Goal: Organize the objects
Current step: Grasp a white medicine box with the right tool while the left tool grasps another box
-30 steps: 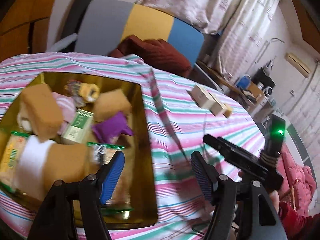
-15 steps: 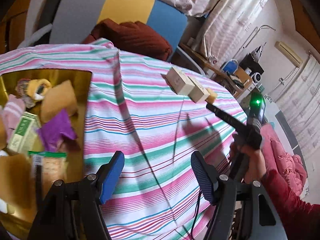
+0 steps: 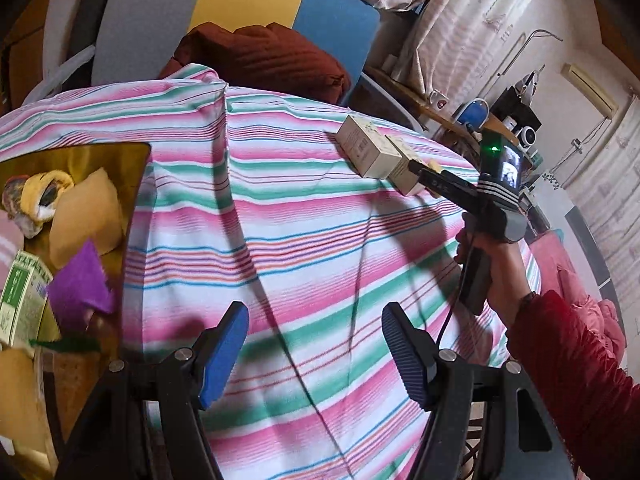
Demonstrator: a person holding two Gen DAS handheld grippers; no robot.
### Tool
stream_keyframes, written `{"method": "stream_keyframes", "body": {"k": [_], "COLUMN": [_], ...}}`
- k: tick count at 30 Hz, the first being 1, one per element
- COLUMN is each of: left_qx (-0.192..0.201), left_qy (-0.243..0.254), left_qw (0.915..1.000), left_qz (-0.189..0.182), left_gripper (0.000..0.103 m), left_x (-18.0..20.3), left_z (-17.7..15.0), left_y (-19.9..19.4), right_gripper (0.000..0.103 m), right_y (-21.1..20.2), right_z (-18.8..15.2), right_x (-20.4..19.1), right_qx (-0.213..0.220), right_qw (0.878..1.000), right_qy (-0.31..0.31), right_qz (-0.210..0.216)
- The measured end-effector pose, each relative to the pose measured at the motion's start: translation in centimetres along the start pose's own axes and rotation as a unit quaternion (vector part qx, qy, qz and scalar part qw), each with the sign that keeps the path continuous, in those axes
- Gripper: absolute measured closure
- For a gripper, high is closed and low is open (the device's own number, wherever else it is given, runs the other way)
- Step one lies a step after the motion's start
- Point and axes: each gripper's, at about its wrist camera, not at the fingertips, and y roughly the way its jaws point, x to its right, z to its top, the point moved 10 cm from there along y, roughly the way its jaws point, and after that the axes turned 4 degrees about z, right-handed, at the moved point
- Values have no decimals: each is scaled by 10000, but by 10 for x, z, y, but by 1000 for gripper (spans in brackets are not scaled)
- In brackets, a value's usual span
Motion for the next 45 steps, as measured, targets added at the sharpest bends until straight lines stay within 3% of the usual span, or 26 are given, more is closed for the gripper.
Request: {"method": "stream_keyframes", "body": {"k": [2,4,8,14,19,27,31,35,38,41,45], "left_qx": [2,18,51,-116,-370,-582,-727,-627,-626,-682,-314], "left_qy": [-1,-14,16,210,14,46,-24,334,480,326,172], "left_qw": [10000,10000,9999,9996,9993,9979,9963,9940,9913,9900,9947], "left_qz": [44,64,149,138,19,271,456,836,1052,1188,969], "left_gripper": [33,33,33,33,33,33,33,33,33,33,41], "left_x": [3,7,20,52,78,122,128,133,123,107,96], "left_z": [7,15,36,69,101,157,167,172,165,160,162], "left_y": [5,10,26,70,113,174,199,212,220,226,218], "right_gripper": [35,50,50,51,51,50,49,49,49,49,49], "right_y": [14,22,16,1,8,17,17,22,23,25,25], "right_z": [-2,-7,-6,-7,-16,-28,-30,-33,-34,-35,-37], "right_x": [-1,-6,-9,15,27,37,43,45,46,45,47], "right_qx": [-153,-282,-103,135,-89,-254,-227,-320,-321,-348,-390], "right_qw": [9998,9992,9993,9991,9973,9936,9919,9905,9898,9897,9896], "right_qy": [33,-8,-67,379,713,1097,1247,1337,1384,1391,1385], "right_qz": [113,295,359,-167,-152,1,-17,12,50,59,40]}}
